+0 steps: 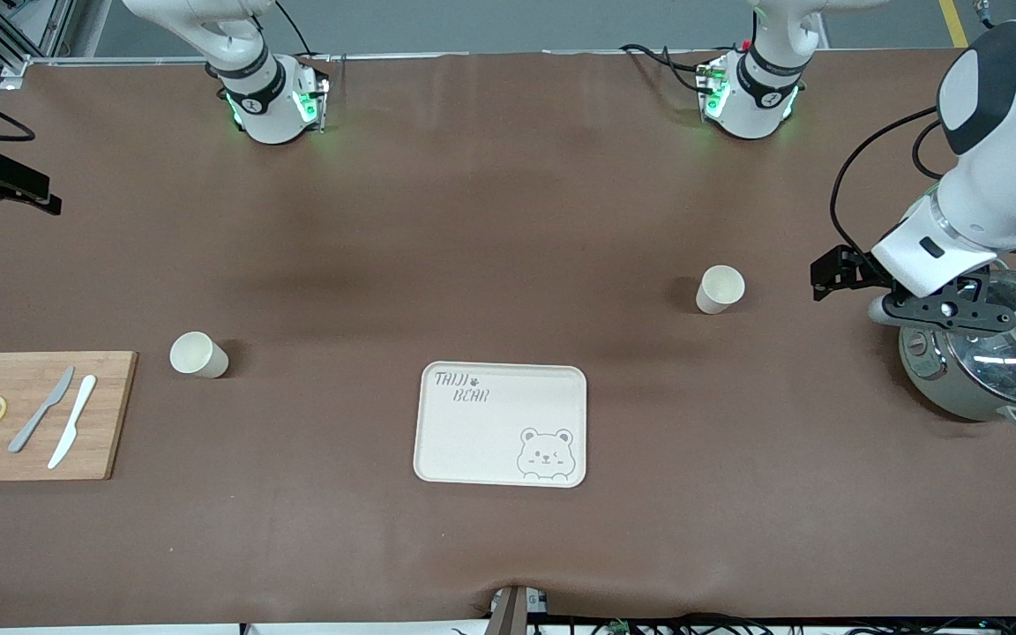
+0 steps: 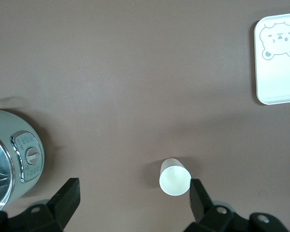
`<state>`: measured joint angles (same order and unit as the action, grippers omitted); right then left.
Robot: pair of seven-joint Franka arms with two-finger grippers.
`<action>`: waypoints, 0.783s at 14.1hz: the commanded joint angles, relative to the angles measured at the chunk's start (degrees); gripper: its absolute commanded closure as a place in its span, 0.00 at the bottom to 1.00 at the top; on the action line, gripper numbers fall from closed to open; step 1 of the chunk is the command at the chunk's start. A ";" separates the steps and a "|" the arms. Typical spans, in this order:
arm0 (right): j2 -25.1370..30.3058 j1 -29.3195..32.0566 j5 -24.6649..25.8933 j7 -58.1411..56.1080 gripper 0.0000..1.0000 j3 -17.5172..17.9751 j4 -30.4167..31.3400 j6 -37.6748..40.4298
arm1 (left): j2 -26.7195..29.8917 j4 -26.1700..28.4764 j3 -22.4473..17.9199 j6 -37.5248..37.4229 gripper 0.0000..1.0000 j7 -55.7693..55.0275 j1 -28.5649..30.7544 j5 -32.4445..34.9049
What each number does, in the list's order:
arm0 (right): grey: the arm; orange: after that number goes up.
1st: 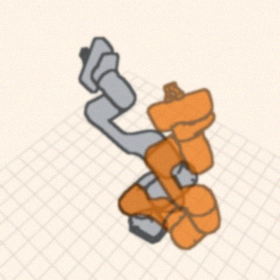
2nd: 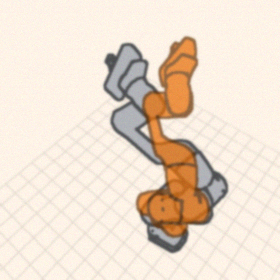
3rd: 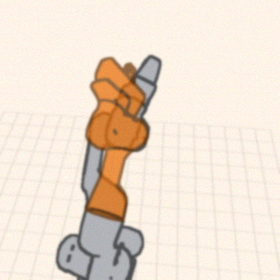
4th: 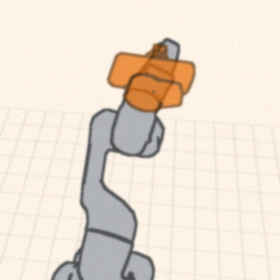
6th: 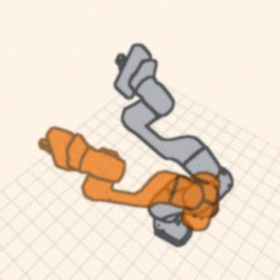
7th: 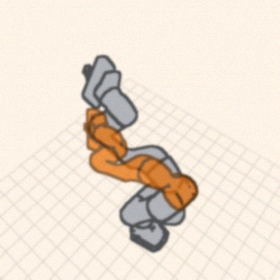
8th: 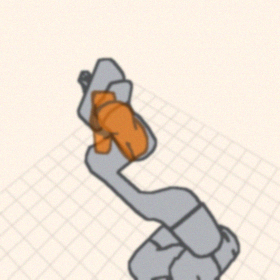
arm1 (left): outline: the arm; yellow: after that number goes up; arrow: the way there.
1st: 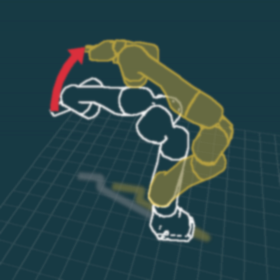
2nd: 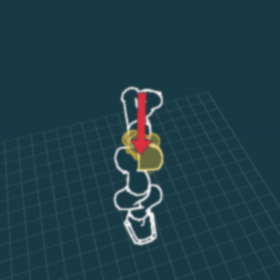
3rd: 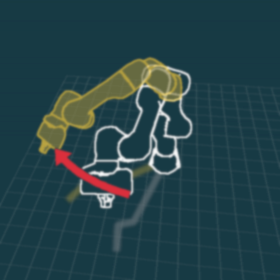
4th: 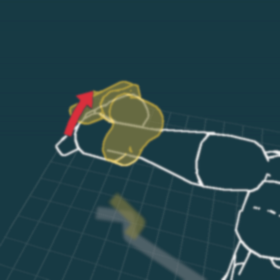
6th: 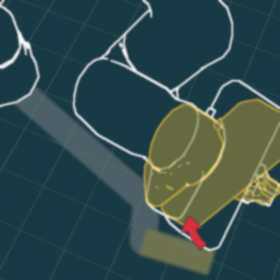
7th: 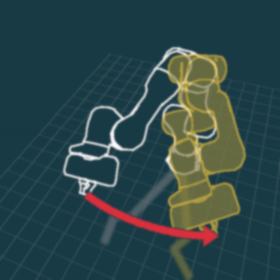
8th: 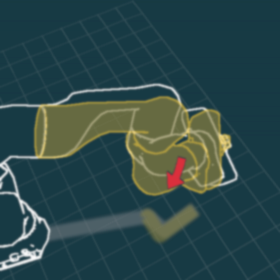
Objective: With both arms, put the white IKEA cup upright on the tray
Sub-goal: 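Move the left gripper from the pot toward the nearby white cup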
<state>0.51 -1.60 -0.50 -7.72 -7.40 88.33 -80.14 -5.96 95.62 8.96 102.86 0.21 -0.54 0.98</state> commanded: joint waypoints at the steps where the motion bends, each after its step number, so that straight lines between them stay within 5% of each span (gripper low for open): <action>1: -0.16 0.89 0.94 0.60 0.00 0.63 -0.26 0.42 | -0.72 -1.58 0.09 -1.44 0.00 0.14 -0.25 1.04; 11: -0.34 1.07 0.94 0.60 0.00 0.63 -0.26 0.24 | -1.77 -1.76 0.71 -1.35 0.00 0.50 -0.95 1.13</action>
<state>0.32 -1.56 -0.47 -7.70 -7.49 88.33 -80.09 -6.43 95.60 9.50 102.83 0.20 -1.07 0.98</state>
